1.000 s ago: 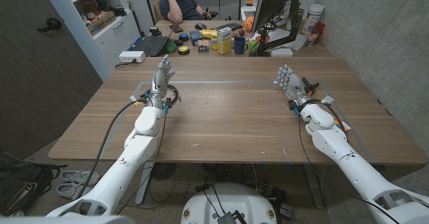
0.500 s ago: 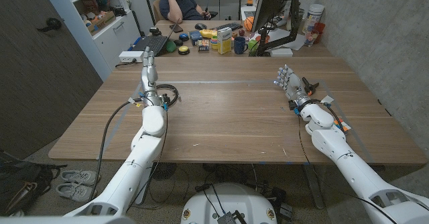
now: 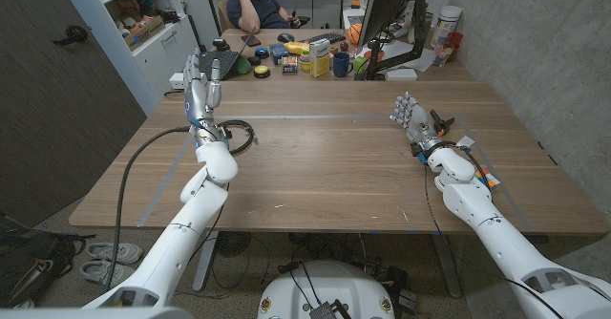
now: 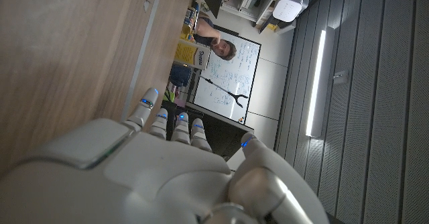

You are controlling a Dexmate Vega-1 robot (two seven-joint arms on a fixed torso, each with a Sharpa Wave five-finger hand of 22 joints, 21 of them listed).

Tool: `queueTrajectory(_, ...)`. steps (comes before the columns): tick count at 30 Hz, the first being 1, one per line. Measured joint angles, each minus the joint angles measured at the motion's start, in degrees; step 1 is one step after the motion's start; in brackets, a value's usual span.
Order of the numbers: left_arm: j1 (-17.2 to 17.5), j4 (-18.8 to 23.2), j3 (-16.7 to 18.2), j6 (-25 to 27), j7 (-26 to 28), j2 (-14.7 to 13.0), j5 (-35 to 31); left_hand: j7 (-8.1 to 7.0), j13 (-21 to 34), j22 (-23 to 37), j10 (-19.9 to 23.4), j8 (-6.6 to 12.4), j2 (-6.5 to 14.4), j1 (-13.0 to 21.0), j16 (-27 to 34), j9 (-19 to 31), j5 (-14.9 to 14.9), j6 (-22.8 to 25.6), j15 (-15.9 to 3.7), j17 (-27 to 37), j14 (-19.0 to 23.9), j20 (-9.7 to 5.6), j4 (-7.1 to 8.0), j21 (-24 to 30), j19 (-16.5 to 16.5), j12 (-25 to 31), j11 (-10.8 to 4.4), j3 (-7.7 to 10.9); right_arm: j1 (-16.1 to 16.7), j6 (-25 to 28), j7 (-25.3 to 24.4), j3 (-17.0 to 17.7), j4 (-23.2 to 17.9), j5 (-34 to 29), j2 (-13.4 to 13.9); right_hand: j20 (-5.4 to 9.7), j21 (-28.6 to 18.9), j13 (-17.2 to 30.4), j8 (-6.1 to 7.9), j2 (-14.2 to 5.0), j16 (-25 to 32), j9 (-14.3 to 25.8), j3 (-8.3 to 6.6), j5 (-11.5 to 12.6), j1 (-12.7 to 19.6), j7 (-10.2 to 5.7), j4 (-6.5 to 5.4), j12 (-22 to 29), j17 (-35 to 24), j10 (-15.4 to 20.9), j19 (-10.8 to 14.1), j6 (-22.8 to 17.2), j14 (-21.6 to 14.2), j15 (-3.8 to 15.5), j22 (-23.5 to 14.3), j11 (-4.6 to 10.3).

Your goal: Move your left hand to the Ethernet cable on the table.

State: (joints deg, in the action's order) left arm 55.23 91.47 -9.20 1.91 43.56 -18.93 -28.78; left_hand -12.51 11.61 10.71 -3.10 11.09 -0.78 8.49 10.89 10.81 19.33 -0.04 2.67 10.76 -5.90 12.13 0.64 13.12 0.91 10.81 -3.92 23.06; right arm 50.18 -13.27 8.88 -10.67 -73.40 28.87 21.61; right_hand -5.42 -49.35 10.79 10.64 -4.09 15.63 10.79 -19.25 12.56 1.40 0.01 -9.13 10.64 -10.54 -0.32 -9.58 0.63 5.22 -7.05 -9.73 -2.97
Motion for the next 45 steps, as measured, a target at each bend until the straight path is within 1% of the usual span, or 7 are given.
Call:
queueTrajectory(6, -0.52, 4.33, -2.67, 11.5, -5.33, -5.54, -7.98, -0.11, -0.43, -0.34, -3.71, 0.16, -1.87, 2.67, 0.17, 0.0, -1.57, 0.13, -0.75, -0.11, -2.26, 0.0, -3.22, -1.59, 0.15, -0.5, -1.66, -0.26, -0.06, -0.23, 0.4, 0.4, 0.42, -0.19, -0.31, 0.0, 0.22, 0.0, 0.0, 0.0, -0.17, 0.0, 0.38, 0.0, 0.0, 0.0, 0.02, 0.0, 0.0, 0.0, 0.0, 0.0, 0.0, 0.0, 0.0, 0.0)
queueTrajectory(17, -1.34, 7.83, -5.25, 22.83, -16.39, -11.1, -14.93, -0.03, -0.97, -0.43, -6.49, -0.74, -2.29, 2.95, 0.61, -0.41, -2.54, -3.78, -0.79, -0.21, -3.21, -0.02, -4.26, -2.33, -1.43, -0.89, -2.13, -1.31, -0.18, -0.63, 0.79, 0.93, 1.06, -0.33, -0.76, -0.21, 0.22, 0.0, 0.0, 0.33, -0.17, 0.0, 0.91, 0.0, -0.33, -0.22, -0.05, 0.0, 0.01, 0.0, 0.22, 0.22, 0.0, 0.0, 0.0, 0.0)
queueTrajectory(18, -1.8, 9.69, -6.57, 23.8, -18.08, -14.24, -15.23, -0.01, -0.97, -0.53, -6.49, -0.99, -2.55, 2.69, 0.62, -0.43, -2.83, -4.53, -0.97, -0.21, -3.4, -0.02, -4.21, -2.33, -1.43, -0.89, -2.13, -1.42, -0.2, -0.87, 0.98, 0.99, 1.11, -0.38, -0.8, -0.21, 0.22, 0.0, 0.0, 0.32, -0.17, 0.0, 0.91, 0.0, -0.32, -0.32, -0.05, 0.0, 0.01, 0.0, 0.21, 0.31, 0.0, 0.0, 0.0, 0.0)
queueTrajectory(28, -2.13, 10.66, -7.39, 27.25, -27.52, -16.22, -15.85, 0.03, -1.23, -0.85, -6.76, -1.18, -3.12, 1.17, 0.62, -0.43, -2.86, -7.54, -0.75, -0.37, -4.0, 0.17, -3.64, -2.76, -3.33, 0.21, -1.17, -2.93, -0.3, -0.98, 1.08, 1.3, 1.29, -0.44, -0.89, -0.21, 0.67, 0.0, 0.0, 0.34, -0.17, -0.01, 1.22, 0.0, -0.34, -0.31, -0.04, 0.0, 0.01, 0.0, 0.21, 0.31, -0.33, -0.32, 0.01, 0.0)
queueTrajectory(29, -2.99, 11.75, -8.74, 27.47, -28.54, -19.75, -15.75, 0.01, -1.23, -0.85, -6.76, -1.18, -3.12, 1.17, 0.62, -0.43, -2.86, -7.56, -0.75, -0.37, -4.0, 0.17, -3.53, -2.76, -3.33, 0.21, -1.17, -3.03, -0.32, -1.09, 1.3, 1.32, 1.29, -0.59, -0.89, -0.21, 0.67, 0.0, 0.0, 0.62, -0.17, 0.0, 1.36, 0.0, -0.62, -0.31, -0.17, 0.0, 0.01, 0.0, 0.21, 0.31, -0.33, -0.32, 0.01, 0.0)
queueTrajectory(34, -3.89, 11.66, -9.61, 27.96, -32.4, -21.65, -15.14, -0.12, -1.49, -0.85, -6.76, -1.18, -3.04, -0.01, 0.62, -0.42, -2.86, -8.09, -0.75, -0.37, -4.0, 0.15, -2.92, -2.76, -3.32, -0.02, -1.17, -3.64, -0.38, -1.22, 1.39, 1.42, 1.36, -0.7, -0.91, -0.21, 0.66, -0.01, 0.0, 0.61, -0.17, -0.01, 1.47, 0.0, -0.61, -0.31, -0.28, 0.0, 0.01, 0.0, 0.21, 0.31, -0.33, -0.32, 0.01, 0.0)
queueTrajectory(45, -6.63, 9.02, -12.14, 28.59, -37.2, -23.53, -15.04, 0.01, -1.76, -0.84, -4.9, -0.69, -2.44, -1.01, 1.24, -0.42, -2.39, -8.36, -0.72, -0.64, -2.48, -0.3, -2.54, -1.87, 0.45, 0.44, -0.99, -4.37, -0.41, -1.35, 1.42, 1.56, 1.38, -0.92, -0.91, -0.21, 1.05, -0.01, 0.0, 0.61, -0.39, -0.01, 1.81, 0.0, -0.61, -0.64, -0.41, 0.0, 0.02, 0.0, 0.21, 0.64, -0.32, -0.31, 0.01, 0.0)
